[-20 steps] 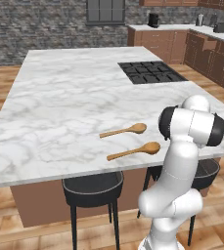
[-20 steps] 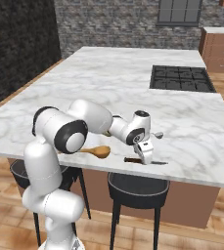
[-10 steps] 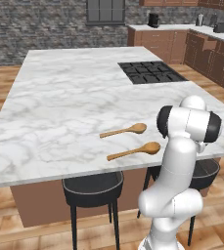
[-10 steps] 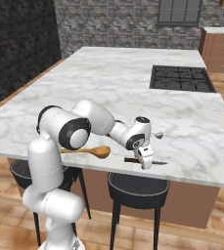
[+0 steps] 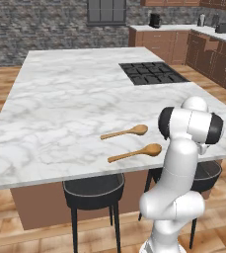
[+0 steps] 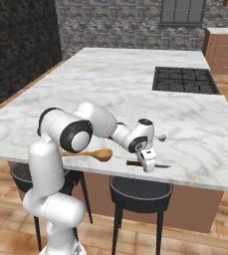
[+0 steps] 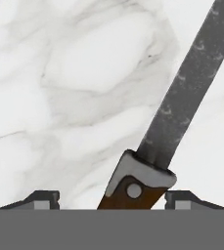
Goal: Pick up the metallic utensils from the counter and place them in the open drawer. Make sure not to pick up any wooden utensils.
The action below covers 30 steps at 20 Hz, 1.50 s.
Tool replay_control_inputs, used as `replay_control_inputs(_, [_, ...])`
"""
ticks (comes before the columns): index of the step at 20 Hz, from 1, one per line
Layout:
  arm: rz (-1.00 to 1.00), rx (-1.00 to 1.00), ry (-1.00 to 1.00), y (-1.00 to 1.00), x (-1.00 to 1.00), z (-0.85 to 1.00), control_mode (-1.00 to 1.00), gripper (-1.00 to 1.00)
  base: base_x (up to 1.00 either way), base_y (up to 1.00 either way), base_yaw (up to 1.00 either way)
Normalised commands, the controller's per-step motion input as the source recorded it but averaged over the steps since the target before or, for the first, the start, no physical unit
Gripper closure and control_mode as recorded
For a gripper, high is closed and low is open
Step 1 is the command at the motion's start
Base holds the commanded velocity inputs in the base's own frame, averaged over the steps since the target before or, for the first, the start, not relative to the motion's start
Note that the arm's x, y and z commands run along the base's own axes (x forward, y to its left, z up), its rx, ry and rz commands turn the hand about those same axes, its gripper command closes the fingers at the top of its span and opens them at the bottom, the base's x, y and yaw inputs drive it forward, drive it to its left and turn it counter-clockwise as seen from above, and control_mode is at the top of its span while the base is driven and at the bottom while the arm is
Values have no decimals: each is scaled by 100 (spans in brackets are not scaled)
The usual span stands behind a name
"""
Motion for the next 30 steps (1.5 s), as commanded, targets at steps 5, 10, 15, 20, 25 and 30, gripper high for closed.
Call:
replay_control_inputs(5, [0, 0, 0, 0, 0, 0, -100, 100, 0, 0, 0])
replay_control_inputs(10, [0, 0, 0, 0, 0, 0, -100, 100, 0, 0, 0])
replay_control_inputs(15, [0, 0, 0, 0, -5, 0, -100, 100, 0, 0, 0])
replay_control_inputs(20, [2, 0, -2, 0, -33, 54, -100, 100, 0, 0, 0])
replay_control_inputs(25, [14, 2, -3, 10, -35, 100, -100, 100, 0, 0, 0])
replay_control_inputs(30, [11, 3, -3, 21, -34, 100, -100, 100, 0, 0, 0])
